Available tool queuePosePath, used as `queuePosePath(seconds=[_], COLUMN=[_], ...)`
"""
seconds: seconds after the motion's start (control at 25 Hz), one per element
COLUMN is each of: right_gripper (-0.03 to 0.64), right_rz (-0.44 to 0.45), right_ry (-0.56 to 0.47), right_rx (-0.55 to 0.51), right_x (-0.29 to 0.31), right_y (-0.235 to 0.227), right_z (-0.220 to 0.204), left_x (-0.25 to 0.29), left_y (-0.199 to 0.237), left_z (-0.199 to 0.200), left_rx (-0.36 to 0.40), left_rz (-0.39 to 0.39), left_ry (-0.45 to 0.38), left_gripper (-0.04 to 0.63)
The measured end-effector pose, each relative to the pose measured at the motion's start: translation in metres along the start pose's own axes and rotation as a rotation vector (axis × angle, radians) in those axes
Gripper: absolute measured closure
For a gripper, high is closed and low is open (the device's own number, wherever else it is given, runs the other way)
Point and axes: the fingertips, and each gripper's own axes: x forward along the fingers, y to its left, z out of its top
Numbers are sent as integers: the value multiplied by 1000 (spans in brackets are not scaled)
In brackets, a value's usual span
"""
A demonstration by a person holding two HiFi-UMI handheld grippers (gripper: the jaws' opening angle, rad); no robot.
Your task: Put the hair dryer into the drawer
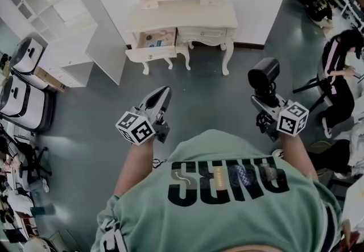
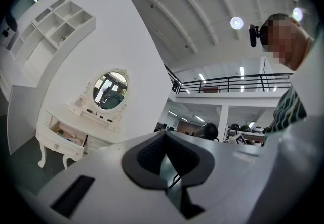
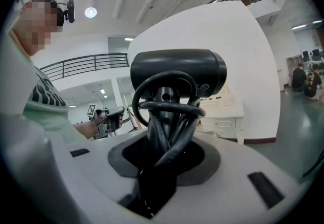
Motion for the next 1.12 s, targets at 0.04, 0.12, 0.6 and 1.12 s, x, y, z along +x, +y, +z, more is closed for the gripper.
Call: queuePosePath(seconds=[0.04, 0.12, 0.6, 1.12], right_gripper=[491, 491, 491, 491], right_rz=[5, 13, 9, -67], right_ry=[0, 6, 23, 33], right_rx=[-2, -5, 29, 23], right_x=[-4, -9, -31, 23], right_y=[-6, -22, -66, -86], right_z=[-1, -1, -19, -7], left_x=[7, 24, 78, 108], left_y=[-4, -10, -34, 37], left_z=[-2, -7, -42, -29], left_rx=[-2, -4, -1, -34], left_rz=[-1, 0, -23, -97], left_ry=[-2, -2, 57, 57], left_gripper=[591, 591, 591, 591])
